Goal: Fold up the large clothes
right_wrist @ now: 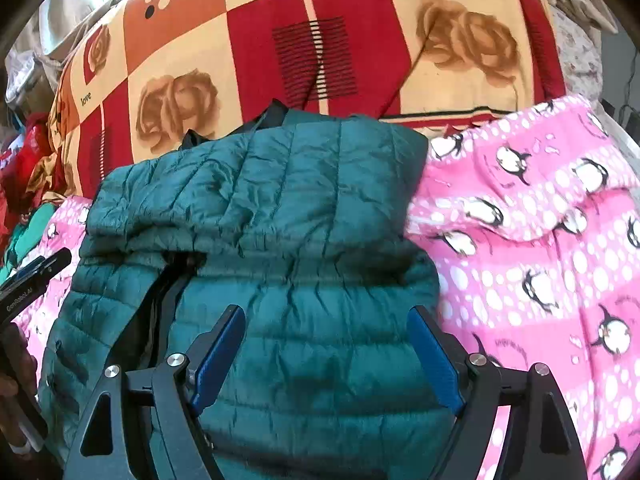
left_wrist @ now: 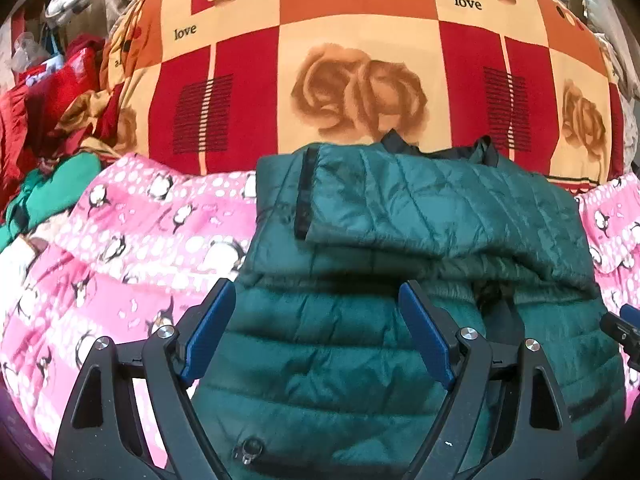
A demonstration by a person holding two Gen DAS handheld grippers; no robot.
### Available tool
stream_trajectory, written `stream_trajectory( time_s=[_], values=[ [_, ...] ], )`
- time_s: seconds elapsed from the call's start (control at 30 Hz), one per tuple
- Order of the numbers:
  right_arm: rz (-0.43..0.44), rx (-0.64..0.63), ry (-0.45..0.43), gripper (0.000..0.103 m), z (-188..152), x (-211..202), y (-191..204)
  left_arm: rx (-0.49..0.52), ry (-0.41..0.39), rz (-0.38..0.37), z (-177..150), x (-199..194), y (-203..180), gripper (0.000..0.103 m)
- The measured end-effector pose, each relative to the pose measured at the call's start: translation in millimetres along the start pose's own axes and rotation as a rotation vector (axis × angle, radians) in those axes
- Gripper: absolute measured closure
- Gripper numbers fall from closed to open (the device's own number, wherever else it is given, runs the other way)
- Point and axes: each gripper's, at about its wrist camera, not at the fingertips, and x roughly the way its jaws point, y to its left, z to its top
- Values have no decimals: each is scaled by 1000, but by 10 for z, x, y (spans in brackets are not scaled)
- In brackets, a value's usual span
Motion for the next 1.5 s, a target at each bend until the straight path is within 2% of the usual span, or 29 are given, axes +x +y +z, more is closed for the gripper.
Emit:
stream_trajectory(
  time_s=[0.47,0.73,1.5],
  values=[
    [-7,-17,34,22,-465,-209,-8,12,50,17,-455,-170,157,19],
    [-12,-43,31,22,-613,-329,40,16,57,19,-672,-311,222,19],
    [8,-53,59,22,-1004,-715,-57,23,82,34,-1044,-606,412,19]
  ],
)
